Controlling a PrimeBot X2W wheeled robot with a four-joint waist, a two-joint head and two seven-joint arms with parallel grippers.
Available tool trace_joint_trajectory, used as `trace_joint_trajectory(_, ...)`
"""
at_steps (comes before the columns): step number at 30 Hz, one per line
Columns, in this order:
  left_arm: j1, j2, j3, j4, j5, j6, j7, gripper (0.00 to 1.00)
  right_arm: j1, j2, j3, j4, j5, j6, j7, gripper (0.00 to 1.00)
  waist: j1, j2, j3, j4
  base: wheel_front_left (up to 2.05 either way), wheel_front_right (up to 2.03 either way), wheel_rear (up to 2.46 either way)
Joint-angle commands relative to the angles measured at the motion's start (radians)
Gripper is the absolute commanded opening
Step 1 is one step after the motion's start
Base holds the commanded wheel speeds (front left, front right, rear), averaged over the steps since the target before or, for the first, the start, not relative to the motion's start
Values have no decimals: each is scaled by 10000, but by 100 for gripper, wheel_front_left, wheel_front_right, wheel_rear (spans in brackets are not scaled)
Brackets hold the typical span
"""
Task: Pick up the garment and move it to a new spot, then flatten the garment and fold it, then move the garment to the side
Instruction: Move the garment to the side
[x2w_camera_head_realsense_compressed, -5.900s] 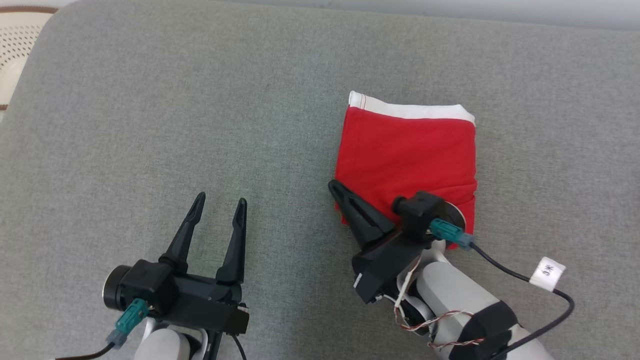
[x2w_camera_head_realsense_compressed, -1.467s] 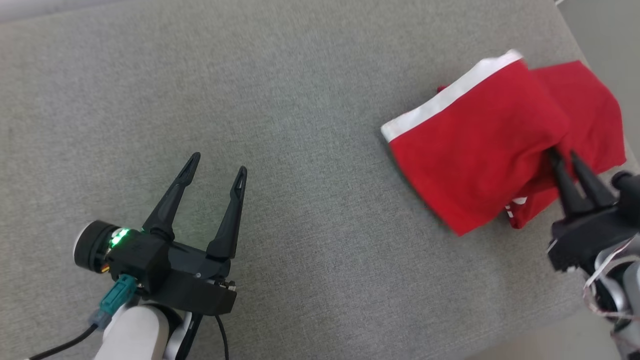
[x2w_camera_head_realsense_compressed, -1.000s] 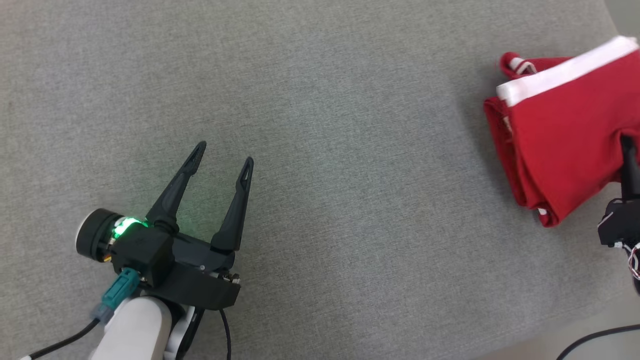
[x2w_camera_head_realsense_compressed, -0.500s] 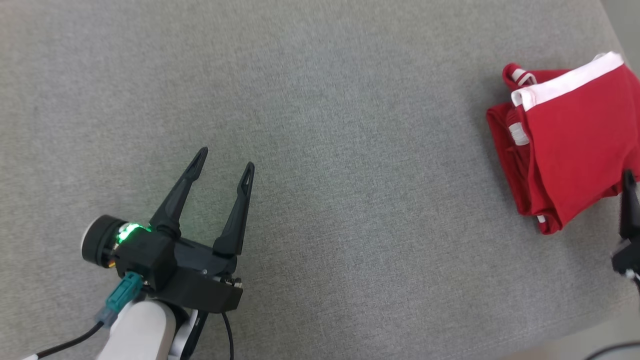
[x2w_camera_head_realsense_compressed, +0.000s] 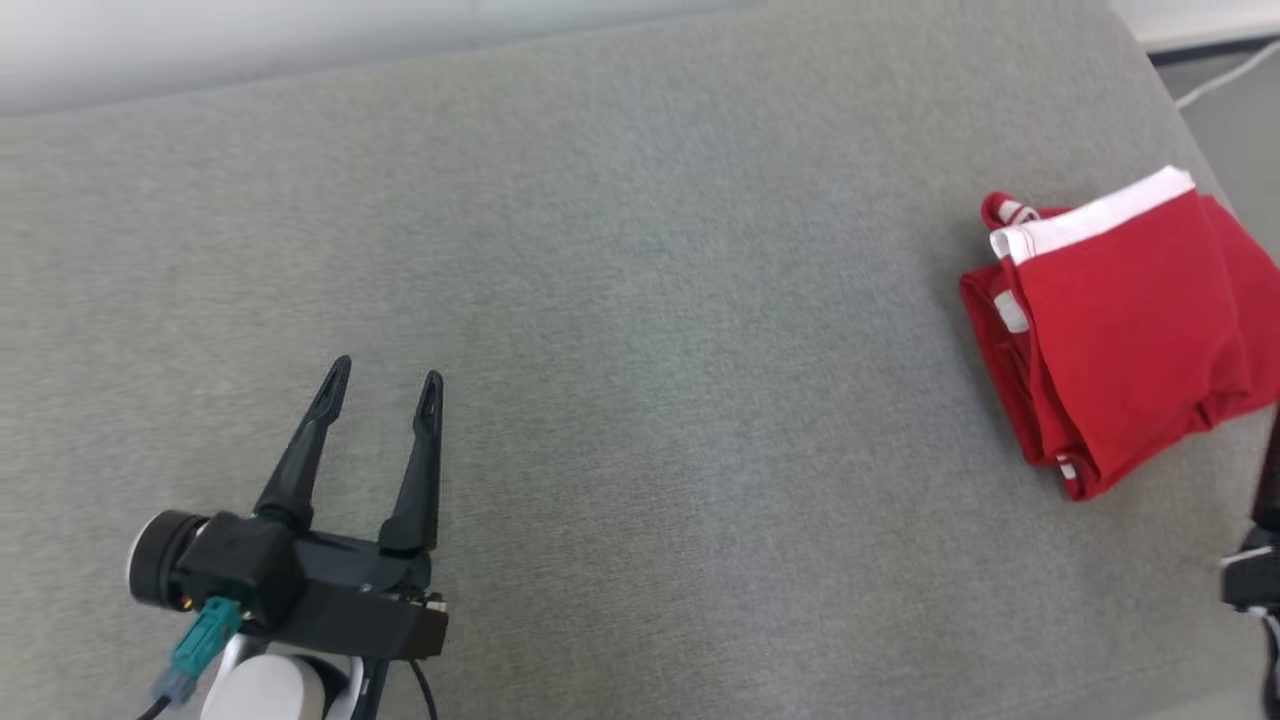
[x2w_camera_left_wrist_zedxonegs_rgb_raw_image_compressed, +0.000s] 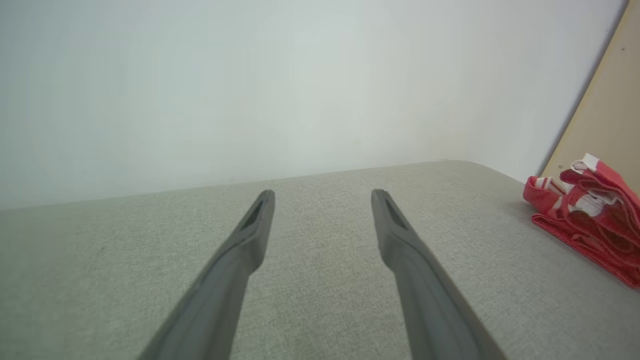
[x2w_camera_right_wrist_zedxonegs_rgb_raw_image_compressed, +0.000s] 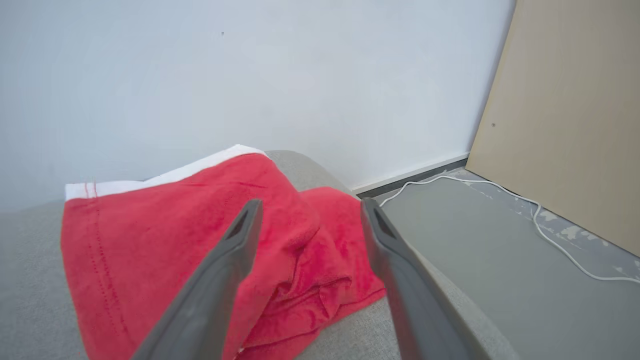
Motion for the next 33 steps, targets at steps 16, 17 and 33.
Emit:
trace_joint_trajectory(16, 1141, 88, 837, 320, -499, 503, -412, 100, 700, 1920, 1993, -2671, -1996, -9, 943, 100, 1, 0, -1666, 1866, 0, 0, 0)
trace_joint_trajectory(17, 1209, 97, 841, 348, -514, 474, -425, 100, 748, 1976, 2110, -2693, -2027, -9, 972, 100, 1, 0, -1744, 1908, 0, 0, 0)
trace_joint_trajectory(33, 2095, 47, 912, 816, -638, 370, -512, 100, 2049, 2223, 2481, -2856, -2554, -9, 1241, 100, 1, 0, -2829, 2022, 0, 0, 0)
